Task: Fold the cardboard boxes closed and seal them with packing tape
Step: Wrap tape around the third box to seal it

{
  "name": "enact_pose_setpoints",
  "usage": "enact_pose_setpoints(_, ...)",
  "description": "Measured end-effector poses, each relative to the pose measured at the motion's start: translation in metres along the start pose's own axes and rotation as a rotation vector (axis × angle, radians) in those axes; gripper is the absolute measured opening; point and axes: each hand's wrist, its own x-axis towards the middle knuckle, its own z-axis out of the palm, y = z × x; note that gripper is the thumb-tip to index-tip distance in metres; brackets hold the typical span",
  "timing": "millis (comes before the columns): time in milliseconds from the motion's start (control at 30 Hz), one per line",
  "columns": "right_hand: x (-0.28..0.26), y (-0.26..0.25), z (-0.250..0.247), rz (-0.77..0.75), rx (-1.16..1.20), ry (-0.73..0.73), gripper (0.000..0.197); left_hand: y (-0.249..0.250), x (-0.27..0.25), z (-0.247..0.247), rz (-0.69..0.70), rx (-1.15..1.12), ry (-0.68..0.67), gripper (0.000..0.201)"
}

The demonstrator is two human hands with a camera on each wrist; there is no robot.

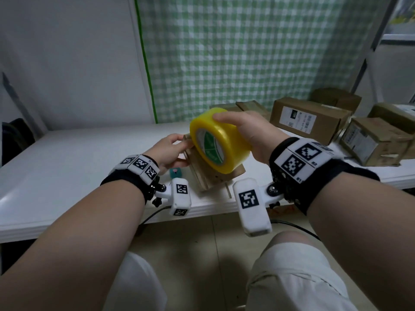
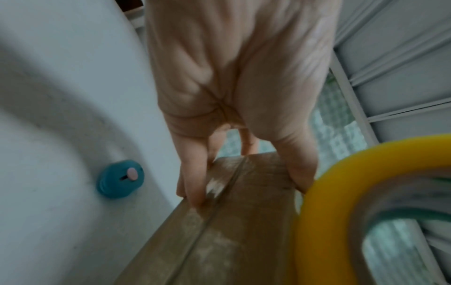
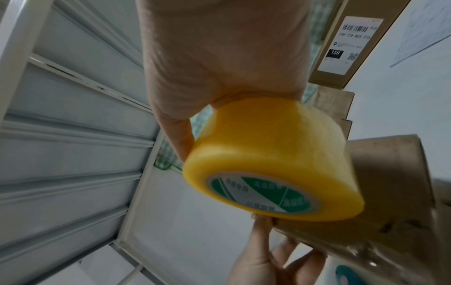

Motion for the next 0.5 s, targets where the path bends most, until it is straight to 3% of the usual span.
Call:
enact_pose_setpoints(100, 0.009, -0.003, 0.013, -0.020, 0.016, 0.053, 0.066, 0.000, 0.000, 0.002, 0.170, 0.080, 0.132, 0.029)
enact_pose_setpoints(167, 0.016, -0.005, 0.020, -0.021, 0.016, 0.087, 0.067, -0.002, -0.002, 0.005, 0.271, 0.140, 0.149, 0.030)
enact_pose_setpoints(233, 0.023, -0.005, 0.023, -0.018, 0.015, 0.107, 0.068, -0.007, -0.003, 0.004, 0.275, 0.168, 0.095, 0.042)
enact_pose_setpoints(400, 0.038, -0.003, 0.029, -0.026, 0.048, 0.124, 0.072, -0.014, -0.005, 0.000, 0.161, 0.326, -0.116, 0.106)
enact_pose_setpoints(500, 0.048, 0.001, 0.036, -0.066, 0.074, 0.098, 0.066, -0.014, -0.006, 0.001, 0.180, 0.416, -0.188, 0.117)
